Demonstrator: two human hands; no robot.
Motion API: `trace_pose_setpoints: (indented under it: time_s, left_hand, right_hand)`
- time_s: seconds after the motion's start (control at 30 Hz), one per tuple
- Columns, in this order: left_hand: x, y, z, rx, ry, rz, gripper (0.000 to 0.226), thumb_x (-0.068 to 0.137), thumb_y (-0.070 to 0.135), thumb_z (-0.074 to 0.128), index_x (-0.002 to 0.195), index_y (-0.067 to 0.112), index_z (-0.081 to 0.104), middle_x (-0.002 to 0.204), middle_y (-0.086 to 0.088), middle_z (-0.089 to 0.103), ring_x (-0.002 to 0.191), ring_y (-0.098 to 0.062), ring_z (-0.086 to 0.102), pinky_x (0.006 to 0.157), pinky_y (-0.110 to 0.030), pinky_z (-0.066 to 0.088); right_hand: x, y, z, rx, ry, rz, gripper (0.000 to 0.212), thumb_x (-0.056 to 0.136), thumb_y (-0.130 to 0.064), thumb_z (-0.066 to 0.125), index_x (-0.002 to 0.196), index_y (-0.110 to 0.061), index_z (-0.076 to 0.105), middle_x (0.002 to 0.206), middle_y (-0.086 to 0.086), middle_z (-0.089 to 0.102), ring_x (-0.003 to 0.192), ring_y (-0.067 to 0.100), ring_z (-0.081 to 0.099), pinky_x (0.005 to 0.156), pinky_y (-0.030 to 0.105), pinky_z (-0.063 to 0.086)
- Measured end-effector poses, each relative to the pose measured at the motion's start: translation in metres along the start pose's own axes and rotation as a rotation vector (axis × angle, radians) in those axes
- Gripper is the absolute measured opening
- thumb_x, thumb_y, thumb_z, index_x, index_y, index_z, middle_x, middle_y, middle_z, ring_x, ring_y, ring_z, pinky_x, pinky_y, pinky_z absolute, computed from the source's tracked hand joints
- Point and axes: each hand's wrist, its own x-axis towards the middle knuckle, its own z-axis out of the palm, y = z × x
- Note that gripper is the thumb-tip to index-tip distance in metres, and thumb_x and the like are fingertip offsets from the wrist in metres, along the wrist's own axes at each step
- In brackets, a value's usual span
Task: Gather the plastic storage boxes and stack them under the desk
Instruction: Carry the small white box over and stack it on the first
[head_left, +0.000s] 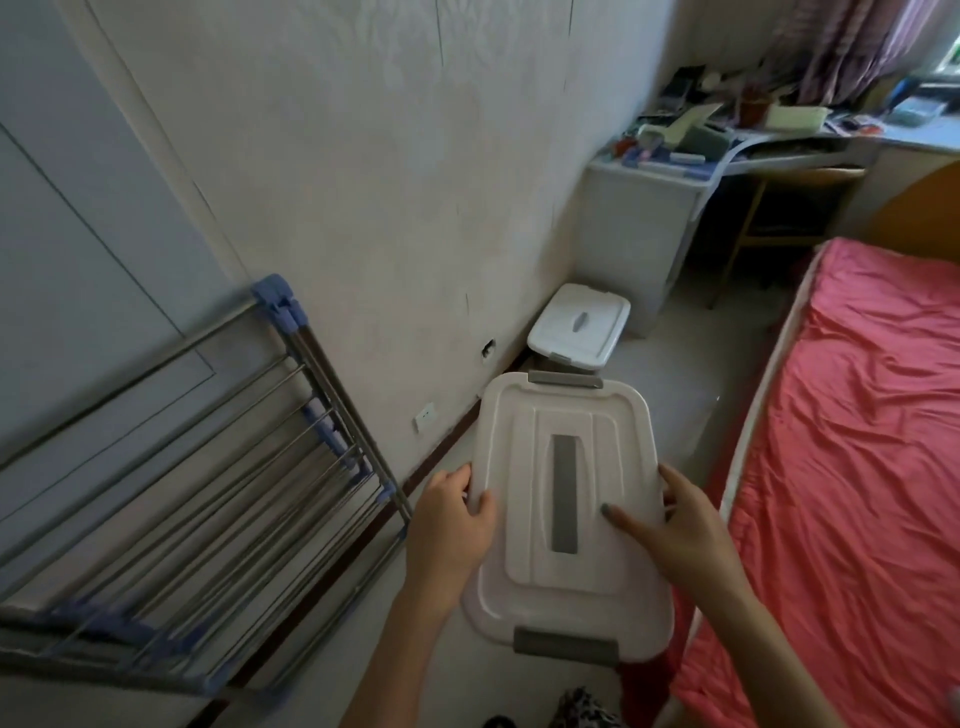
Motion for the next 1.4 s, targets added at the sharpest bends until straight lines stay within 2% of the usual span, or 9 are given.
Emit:
trace_pose_setpoints:
  time_s: [0.17, 0.27, 0.37, 0.47, 0.73, 0.87, 1.13, 1.3, 1.4]
  left_hand:
    - [0.059, 0.009, 0.012, -0.015, 0.0, 0.013, 0.001, 0.095, 0.028, 0.057, 0.095, 0.027, 0.056, 0.085, 0.013, 0.049, 0.07, 0.001, 0.054, 0.056, 0.0, 0.042]
    - [0.104, 0.014, 0.027, 0.003, 0.009, 0.033, 0.009, 0.094, 0.028, 0.056, 0.1, 0.023, 0.061, 0.085, 0.013, 0.049, 0.071, 0.002, 0.053, 0.058, 0.001, 0.041]
    - [0.145, 0.018, 0.042, 0.015, 0.007, 0.031, 0.012, 0.094, 0.028, 0.056, 0.1, 0.022, 0.063, 0.089, 0.01, 0.053, 0.074, 0.001, 0.056, 0.056, -0.009, 0.046]
    - [0.199, 0.03, 0.06, 0.01, 0.003, 0.015, 0.017, 0.095, 0.029, 0.056, 0.101, 0.016, 0.064, 0.095, 0.004, 0.058, 0.078, -0.003, 0.06, 0.066, -0.019, 0.055]
    - [0.322, 0.081, 0.093, 0.032, 0.05, 0.026, 0.022, 0.093, 0.028, 0.057, 0.11, 0.018, 0.066, 0.087, 0.01, 0.052, 0.077, -0.002, 0.055, 0.062, -0.011, 0.041]
    - [0.376, 0.107, 0.111, 0.025, 0.037, 0.023, 0.026, 0.094, 0.029, 0.056, 0.116, 0.018, 0.064, 0.09, 0.007, 0.054, 0.08, -0.003, 0.056, 0.065, -0.017, 0.047]
    - [0.459, 0.14, 0.138, 0.038, -0.011, 0.061, 0.032, 0.093, 0.031, 0.055, 0.121, 0.018, 0.064, 0.09, 0.009, 0.053, 0.081, -0.004, 0.056, 0.065, -0.014, 0.043]
    - [0.522, 0.154, 0.161, 0.018, -0.062, 0.1, 0.031, 0.093, 0.03, 0.056, 0.12, 0.017, 0.064, 0.088, 0.015, 0.049, 0.076, 0.002, 0.054, 0.055, -0.007, 0.037]
    - [0.566, 0.16, 0.174, 0.017, -0.095, 0.115, 0.038, 0.094, 0.031, 0.057, 0.127, 0.015, 0.062, 0.094, 0.009, 0.054, 0.078, -0.004, 0.056, 0.061, -0.009, 0.038]
  right_hand:
    - [0.057, -0.009, -0.003, -0.014, 0.03, 0.03, 0.08, 0.067, -0.049, 0.083, 0.137, -0.027, 0.052, 0.116, 0.002, 0.063, 0.101, 0.021, 0.062, 0.086, 0.047, 0.055]
    - [0.103, -0.01, -0.003, -0.038, 0.048, 0.04, 0.083, 0.067, -0.05, 0.082, 0.14, -0.026, 0.05, 0.117, 0.002, 0.062, 0.1, 0.021, 0.062, 0.086, 0.045, 0.055]
    - [0.149, -0.01, -0.004, -0.036, 0.036, 0.058, 0.087, 0.067, -0.052, 0.081, 0.142, -0.026, 0.047, 0.12, 0.001, 0.061, 0.099, 0.019, 0.061, 0.086, 0.046, 0.056]
    - [0.208, -0.013, -0.008, -0.011, 0.02, 0.061, 0.087, 0.067, -0.054, 0.08, 0.143, -0.029, 0.044, 0.122, 0.0, 0.059, 0.102, 0.019, 0.06, 0.088, 0.049, 0.056]
    - [0.338, -0.027, -0.041, 0.025, 0.005, 0.064, 0.087, 0.067, -0.055, 0.079, 0.142, -0.029, 0.044, 0.122, -0.003, 0.059, 0.107, 0.018, 0.06, 0.09, 0.05, 0.055]
    - [0.394, -0.034, -0.062, 0.023, 0.025, 0.08, 0.086, 0.066, -0.056, 0.08, 0.14, -0.03, 0.045, 0.122, -0.002, 0.059, 0.106, 0.019, 0.06, 0.089, 0.05, 0.056]
    - [0.469, -0.041, -0.086, 0.009, 0.073, 0.126, 0.089, 0.067, -0.056, 0.079, 0.143, -0.029, 0.042, 0.126, -0.001, 0.057, 0.11, 0.02, 0.059, 0.091, 0.049, 0.055]
    - [0.518, -0.043, -0.095, 0.009, 0.132, 0.166, 0.089, 0.069, -0.052, 0.08, 0.144, -0.026, 0.041, 0.127, -0.001, 0.056, 0.111, 0.02, 0.058, 0.093, 0.05, 0.054]
    - [0.554, -0.047, -0.099, 0.007, 0.165, 0.187, 0.088, 0.07, -0.05, 0.081, 0.144, -0.026, 0.041, 0.125, -0.002, 0.055, 0.111, 0.02, 0.058, 0.094, 0.05, 0.053]
